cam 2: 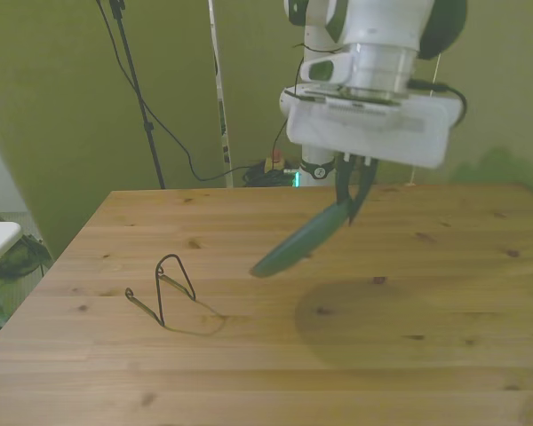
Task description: Unload the plate
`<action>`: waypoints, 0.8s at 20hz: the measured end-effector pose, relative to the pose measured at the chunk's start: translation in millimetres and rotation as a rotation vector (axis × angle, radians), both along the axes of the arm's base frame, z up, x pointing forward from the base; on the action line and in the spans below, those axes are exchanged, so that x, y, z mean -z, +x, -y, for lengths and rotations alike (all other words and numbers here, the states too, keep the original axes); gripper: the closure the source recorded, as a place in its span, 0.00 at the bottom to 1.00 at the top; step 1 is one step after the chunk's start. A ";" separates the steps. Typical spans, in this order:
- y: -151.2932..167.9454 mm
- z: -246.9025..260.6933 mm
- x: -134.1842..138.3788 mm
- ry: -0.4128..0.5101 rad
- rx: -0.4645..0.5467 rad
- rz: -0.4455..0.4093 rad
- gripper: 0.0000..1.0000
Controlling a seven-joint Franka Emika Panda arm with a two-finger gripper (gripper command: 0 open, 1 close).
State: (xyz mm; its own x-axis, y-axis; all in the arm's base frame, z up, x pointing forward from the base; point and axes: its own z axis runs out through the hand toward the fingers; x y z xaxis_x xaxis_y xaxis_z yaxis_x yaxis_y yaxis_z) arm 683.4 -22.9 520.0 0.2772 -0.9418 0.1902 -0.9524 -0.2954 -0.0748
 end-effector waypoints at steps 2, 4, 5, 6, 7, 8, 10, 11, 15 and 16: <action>15.0 -3.1 21.5 -0.006 0.014 -0.067 1.00; 30.0 -3.6 44.8 -0.013 0.024 -0.123 1.00; 36.5 -2.8 57.7 -0.017 0.030 -0.148 1.00; 42.1 -1.8 70.3 -0.021 0.037 -0.170 1.00; 46.7 -0.8 81.9 -0.026 0.044 -0.190 1.00; 51.1 0.7 91.9 -0.033 0.053 -0.201 1.00; 57.1 1.9 106.7 -0.050 0.071 -0.217 1.00; 59.6 2.0 112.6 -0.057 0.075 -0.221 1.00; 65.2 5.8 143.4 -0.075 0.089 -0.253 1.00; 66.2 8.3 150.2 -0.080 0.092 -0.259 1.00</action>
